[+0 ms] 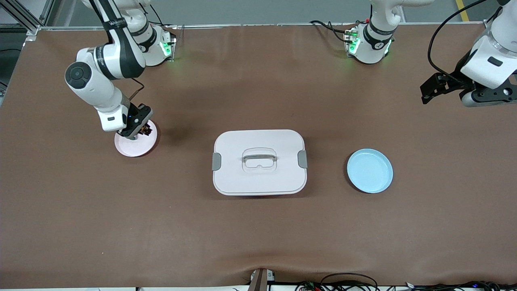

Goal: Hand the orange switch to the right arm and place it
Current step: 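Lower the orange switch onto the white plate beside the green switch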

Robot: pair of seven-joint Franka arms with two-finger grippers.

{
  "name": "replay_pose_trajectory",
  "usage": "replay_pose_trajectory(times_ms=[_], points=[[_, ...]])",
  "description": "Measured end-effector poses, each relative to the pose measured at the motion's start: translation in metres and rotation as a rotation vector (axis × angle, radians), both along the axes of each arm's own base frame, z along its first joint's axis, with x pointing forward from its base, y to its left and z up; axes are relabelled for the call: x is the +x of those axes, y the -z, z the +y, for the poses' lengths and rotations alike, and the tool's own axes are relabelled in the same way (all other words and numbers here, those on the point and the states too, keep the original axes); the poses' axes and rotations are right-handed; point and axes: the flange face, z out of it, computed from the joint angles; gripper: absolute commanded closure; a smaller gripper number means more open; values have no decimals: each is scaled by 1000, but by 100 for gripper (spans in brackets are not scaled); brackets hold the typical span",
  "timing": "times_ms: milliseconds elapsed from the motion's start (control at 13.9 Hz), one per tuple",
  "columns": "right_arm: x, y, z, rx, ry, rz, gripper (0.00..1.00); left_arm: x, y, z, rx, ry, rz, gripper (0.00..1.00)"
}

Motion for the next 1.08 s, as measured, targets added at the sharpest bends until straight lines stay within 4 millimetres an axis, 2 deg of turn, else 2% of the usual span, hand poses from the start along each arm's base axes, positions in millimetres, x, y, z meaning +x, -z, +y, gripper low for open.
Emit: replay_pose_trajectory(times_ms=[360, 791, 1079], points=[[6, 15, -7, -3, -200, -61, 100, -1, -4, -2, -16, 1, -10, 0], [5, 54, -55, -18, -297, -91, 100, -2, -7, -6, -21, 9, -16, 0], [-4, 80, -62, -21, -296, -102, 100, -3, -7, -12, -20, 20, -14, 0]])
